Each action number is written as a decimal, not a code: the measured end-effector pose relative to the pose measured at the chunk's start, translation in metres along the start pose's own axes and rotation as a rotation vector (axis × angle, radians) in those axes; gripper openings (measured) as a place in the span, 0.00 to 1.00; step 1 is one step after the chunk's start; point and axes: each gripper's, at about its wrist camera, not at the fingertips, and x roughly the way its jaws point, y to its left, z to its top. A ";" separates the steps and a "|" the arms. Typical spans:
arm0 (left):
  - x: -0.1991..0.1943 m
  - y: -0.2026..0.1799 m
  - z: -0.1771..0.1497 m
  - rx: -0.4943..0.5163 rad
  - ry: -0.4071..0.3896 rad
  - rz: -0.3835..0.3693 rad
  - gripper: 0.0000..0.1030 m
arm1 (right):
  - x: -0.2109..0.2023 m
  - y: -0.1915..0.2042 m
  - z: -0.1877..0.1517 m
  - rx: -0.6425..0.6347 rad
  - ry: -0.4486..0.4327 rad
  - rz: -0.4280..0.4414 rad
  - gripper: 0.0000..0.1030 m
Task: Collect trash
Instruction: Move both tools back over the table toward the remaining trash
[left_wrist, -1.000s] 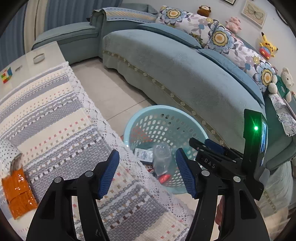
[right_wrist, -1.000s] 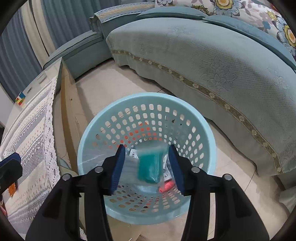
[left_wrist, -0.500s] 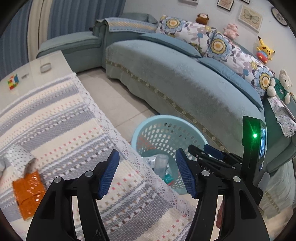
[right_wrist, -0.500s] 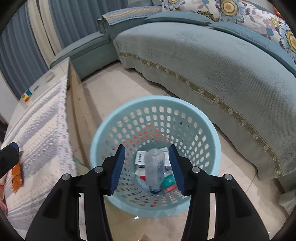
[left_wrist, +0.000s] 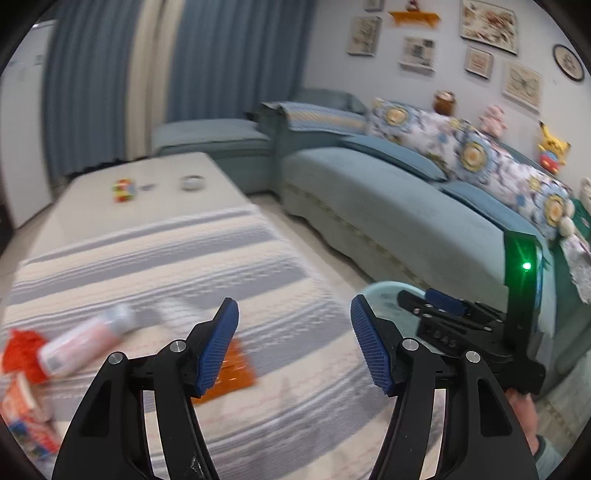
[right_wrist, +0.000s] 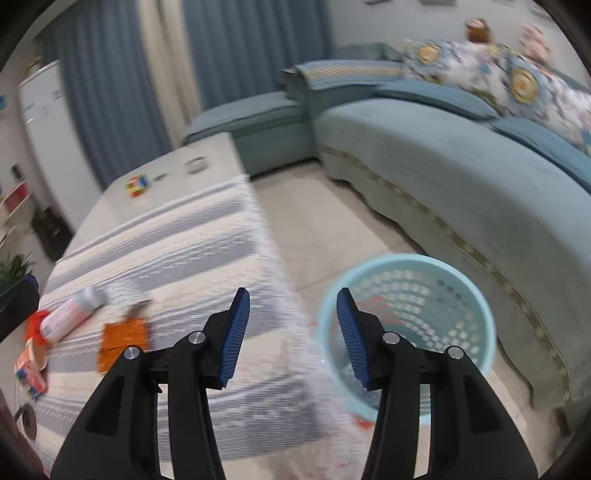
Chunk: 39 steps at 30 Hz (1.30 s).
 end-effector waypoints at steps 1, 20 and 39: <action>-0.009 0.013 -0.004 -0.015 -0.008 0.034 0.60 | 0.001 0.010 -0.001 -0.017 0.001 0.017 0.44; -0.083 0.204 -0.134 -0.384 0.004 0.658 0.80 | 0.059 0.140 -0.073 -0.253 0.097 0.185 0.63; -0.045 0.217 -0.143 -0.342 0.138 0.887 0.86 | 0.062 0.149 -0.081 -0.317 0.103 0.170 0.64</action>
